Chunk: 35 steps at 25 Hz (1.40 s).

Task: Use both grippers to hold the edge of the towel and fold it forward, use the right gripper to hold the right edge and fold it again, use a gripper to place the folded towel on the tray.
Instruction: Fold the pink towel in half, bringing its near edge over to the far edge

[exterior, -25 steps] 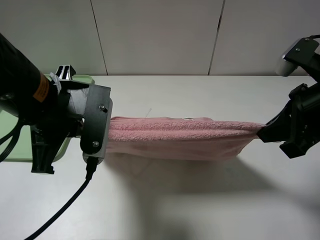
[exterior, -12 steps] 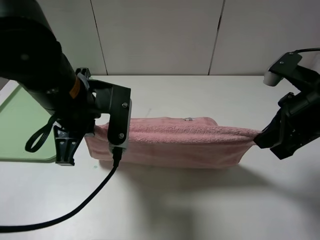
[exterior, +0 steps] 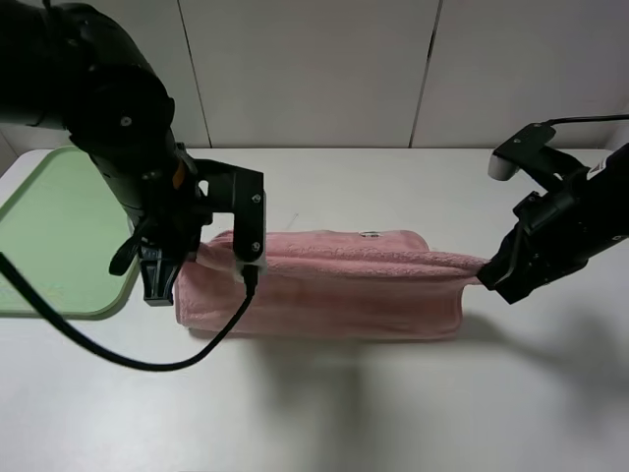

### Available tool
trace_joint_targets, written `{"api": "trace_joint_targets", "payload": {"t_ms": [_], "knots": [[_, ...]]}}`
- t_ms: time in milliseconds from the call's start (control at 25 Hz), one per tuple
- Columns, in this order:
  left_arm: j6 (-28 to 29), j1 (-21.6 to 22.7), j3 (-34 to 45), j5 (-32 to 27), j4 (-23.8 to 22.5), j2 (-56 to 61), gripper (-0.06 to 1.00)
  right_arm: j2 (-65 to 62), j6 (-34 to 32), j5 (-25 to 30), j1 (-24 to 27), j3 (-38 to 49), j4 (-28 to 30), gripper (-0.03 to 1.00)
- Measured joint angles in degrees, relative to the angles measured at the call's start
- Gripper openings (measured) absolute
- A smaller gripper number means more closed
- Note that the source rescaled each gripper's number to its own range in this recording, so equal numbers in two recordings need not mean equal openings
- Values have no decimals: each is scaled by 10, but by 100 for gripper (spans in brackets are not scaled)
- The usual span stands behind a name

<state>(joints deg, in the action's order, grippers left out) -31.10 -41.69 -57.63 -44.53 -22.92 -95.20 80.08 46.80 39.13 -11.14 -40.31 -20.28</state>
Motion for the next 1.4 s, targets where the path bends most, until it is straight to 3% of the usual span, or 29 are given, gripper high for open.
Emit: {"api": "trace_joint_targets", "payload": {"t_ms": [320,840,1400], "knots": [[-22,49,-1,39,10,-10,0,74,7,-14,0,-50,-11,0],[-24,56,-20,81,-8,-103,0,132,9,-43,0,-82,4,0],[-24,58,-23,119,-39,-106,0,140,9,-92,0,-82,20,0]]}}
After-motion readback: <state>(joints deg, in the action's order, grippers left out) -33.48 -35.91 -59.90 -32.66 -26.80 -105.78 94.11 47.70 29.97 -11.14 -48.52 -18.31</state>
